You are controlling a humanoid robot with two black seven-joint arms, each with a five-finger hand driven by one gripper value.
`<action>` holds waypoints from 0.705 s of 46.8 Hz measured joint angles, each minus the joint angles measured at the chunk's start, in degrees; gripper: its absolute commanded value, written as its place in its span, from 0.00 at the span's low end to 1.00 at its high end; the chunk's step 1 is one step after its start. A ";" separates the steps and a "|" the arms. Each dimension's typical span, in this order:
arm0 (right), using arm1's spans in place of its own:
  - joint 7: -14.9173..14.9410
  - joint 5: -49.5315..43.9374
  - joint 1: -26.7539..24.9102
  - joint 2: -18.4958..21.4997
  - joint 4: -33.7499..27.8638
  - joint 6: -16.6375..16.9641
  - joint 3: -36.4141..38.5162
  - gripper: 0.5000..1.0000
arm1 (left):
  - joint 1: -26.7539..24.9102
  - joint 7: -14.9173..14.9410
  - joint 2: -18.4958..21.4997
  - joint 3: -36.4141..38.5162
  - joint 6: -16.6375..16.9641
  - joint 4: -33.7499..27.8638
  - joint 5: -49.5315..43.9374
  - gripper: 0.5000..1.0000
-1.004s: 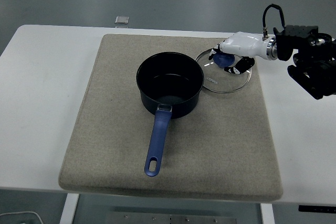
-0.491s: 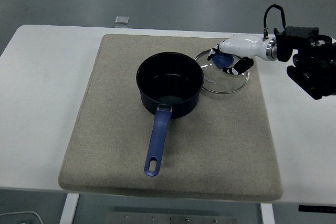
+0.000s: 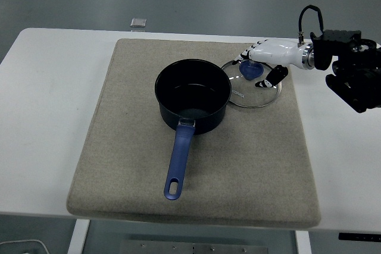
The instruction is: Lift the pot lid and place it to the right of the pot.
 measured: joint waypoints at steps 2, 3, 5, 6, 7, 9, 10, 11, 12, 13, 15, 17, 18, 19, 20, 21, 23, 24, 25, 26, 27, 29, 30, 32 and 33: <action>0.00 0.04 0.22 -0.08 0.00 -0.01 -0.15 0.81 | 0.01 0.00 0.00 0.00 0.00 0.00 0.00 1.00; -0.02 0.06 0.28 -0.13 0.00 0.00 -0.21 0.81 | 0.01 0.00 0.00 0.00 0.00 0.00 0.00 1.00; -0.02 0.06 0.36 -0.21 0.00 0.00 -0.33 0.81 | 0.01 0.00 0.00 0.00 0.00 0.00 0.00 1.00; -0.01 0.05 0.37 -0.25 0.00 0.02 -0.35 0.81 | 0.01 0.00 0.00 0.00 0.00 0.00 -0.01 1.00; 0.00 0.02 0.40 -0.31 0.00 0.07 -0.36 0.81 | 0.01 0.00 0.00 0.00 0.00 0.00 -0.01 1.00; -0.01 -0.11 0.58 -0.50 0.00 0.14 -0.44 0.81 | 0.01 0.00 0.00 0.00 0.00 -0.01 -0.02 1.00; -0.02 -0.14 0.83 -0.55 0.00 0.23 -0.45 0.81 | 0.01 0.00 0.00 0.00 0.00 -0.01 -0.02 1.00; -0.01 -0.15 1.23 -0.58 0.00 0.44 -0.50 0.81 | 0.01 0.00 0.00 0.00 0.00 -0.01 -0.02 1.00; -0.02 -0.15 1.80 -0.60 0.07 0.81 -0.58 0.81 | 0.00 0.00 0.00 0.00 0.00 -0.01 -0.02 1.00; -0.01 -0.15 2.14 -0.63 0.12 1.11 -0.68 0.81 | 0.00 0.00 0.00 0.00 0.00 -0.02 -0.02 1.00; -0.02 -0.17 2.52 -0.67 0.16 1.64 -0.88 0.81 | 0.00 0.00 0.00 0.00 0.00 -0.02 -0.02 1.00; -0.01 -0.18 2.89 -0.67 0.17 1.93 -1.00 0.81 | 0.01 0.00 0.00 0.01 0.00 -0.02 -0.02 1.00; 0.00 -0.18 3.14 -0.67 0.18 2.01 -1.04 0.81 | 0.01 0.00 0.00 0.01 0.00 -0.02 -0.01 1.00; -0.01 -0.18 3.46 -0.67 0.18 2.05 -1.06 0.81 | 0.02 0.00 0.00 0.02 0.00 -0.02 -0.01 1.00; -0.02 -0.17 3.68 -0.67 0.18 2.11 -1.06 0.81 | 0.01 0.00 0.00 0.02 0.00 -0.02 -0.01 1.00; -0.01 -0.17 3.84 -0.67 0.18 2.14 -1.06 0.81 | 0.00 0.00 0.00 0.02 0.00 -0.02 -0.01 1.00; -0.01 -0.16 4.09 -0.70 0.18 2.17 -1.07 0.81 | 0.00 0.00 0.00 0.02 0.00 -0.02 -0.01 1.00; -0.01 -0.17 4.17 -0.73 0.18 2.18 -1.07 0.81 | 0.00 0.00 0.00 0.02 0.00 -0.02 -0.01 1.00; -0.01 -0.17 4.27 -0.74 0.18 2.26 -1.07 0.81 | 0.01 0.00 0.00 0.01 0.00 -0.02 -0.01 1.00; -0.01 -0.17 4.50 -0.75 0.18 2.39 -1.08 0.81 | 0.01 0.00 0.00 0.02 0.00 -0.02 -0.01 1.00; -0.01 -0.16 4.71 -0.75 0.18 2.54 -1.08 0.81 | 0.01 0.00 0.00 0.02 0.00 -0.02 -0.01 1.00; -0.01 -0.16 4.97 -0.75 0.18 2.82 -1.08 0.81 | 0.01 0.00 0.00 0.01 0.00 -0.02 -0.01 1.00; -0.01 -0.16 5.05 -0.75 0.18 2.95 -1.08 0.81 | 0.01 0.00 0.00 0.01 0.00 -0.02 -0.01 1.00; -0.01 -0.16 5.25 -0.75 0.18 3.10 -1.08 0.81 | 0.01 0.00 0.00 0.01 0.00 -0.02 -0.01 1.00; -0.01 -0.16 5.43 -0.75 0.18 3.12 -1.11 0.81 | 0.01 0.00 0.00 0.01 0.00 -0.02 -0.01 1.00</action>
